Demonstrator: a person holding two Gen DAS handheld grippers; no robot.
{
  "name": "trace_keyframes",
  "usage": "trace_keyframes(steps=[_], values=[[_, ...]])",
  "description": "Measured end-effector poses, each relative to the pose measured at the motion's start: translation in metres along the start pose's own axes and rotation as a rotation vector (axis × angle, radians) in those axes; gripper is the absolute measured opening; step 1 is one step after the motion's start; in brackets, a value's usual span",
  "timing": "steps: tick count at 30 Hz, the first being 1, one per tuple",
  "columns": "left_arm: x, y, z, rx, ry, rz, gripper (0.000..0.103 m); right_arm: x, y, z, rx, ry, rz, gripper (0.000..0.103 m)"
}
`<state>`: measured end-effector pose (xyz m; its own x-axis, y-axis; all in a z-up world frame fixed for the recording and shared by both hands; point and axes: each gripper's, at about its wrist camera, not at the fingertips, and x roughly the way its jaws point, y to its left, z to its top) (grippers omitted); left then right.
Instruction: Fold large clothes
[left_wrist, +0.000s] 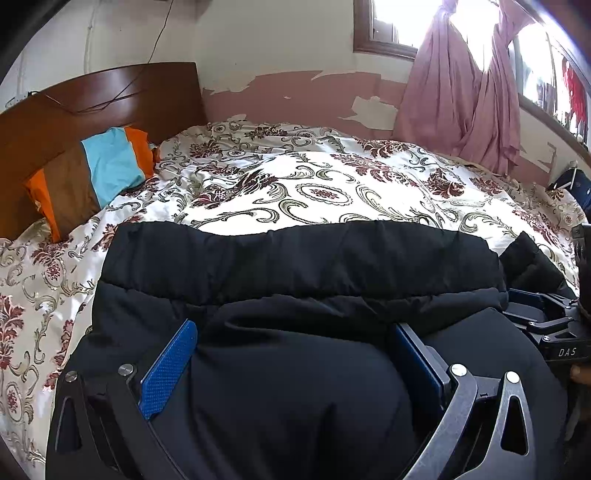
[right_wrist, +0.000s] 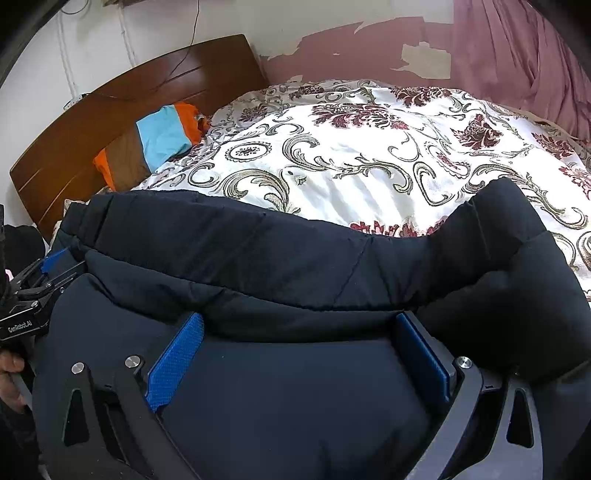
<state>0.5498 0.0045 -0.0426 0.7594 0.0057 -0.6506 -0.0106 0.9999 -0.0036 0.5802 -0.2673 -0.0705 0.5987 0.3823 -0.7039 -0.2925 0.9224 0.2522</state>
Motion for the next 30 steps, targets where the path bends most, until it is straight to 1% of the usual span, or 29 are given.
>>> trace_keyframes(steps=[8,13,19,22,30], values=[[0.000,0.001,-0.001,0.001,-0.003,0.000,0.103,0.000,0.001,-0.001,-0.006,-0.002,-0.018,0.101],[-0.002,0.004,-0.002,-0.005,-0.019,-0.007,0.103,-0.002,0.000,-0.002,-0.002,-0.013,-0.017,0.101],[-0.006,0.007,-0.002,-0.021,-0.044,-0.035,0.103,-0.009,-0.002,-0.005,0.009,-0.040,-0.013,0.101],[-0.007,0.006,-0.003,-0.016,-0.043,-0.031,0.103,-0.010,0.000,-0.005,0.002,-0.043,-0.031,0.101],[-0.012,0.008,-0.005,-0.021,-0.038,-0.038,0.103,-0.013,0.002,-0.007,-0.001,-0.049,-0.036,0.101]])
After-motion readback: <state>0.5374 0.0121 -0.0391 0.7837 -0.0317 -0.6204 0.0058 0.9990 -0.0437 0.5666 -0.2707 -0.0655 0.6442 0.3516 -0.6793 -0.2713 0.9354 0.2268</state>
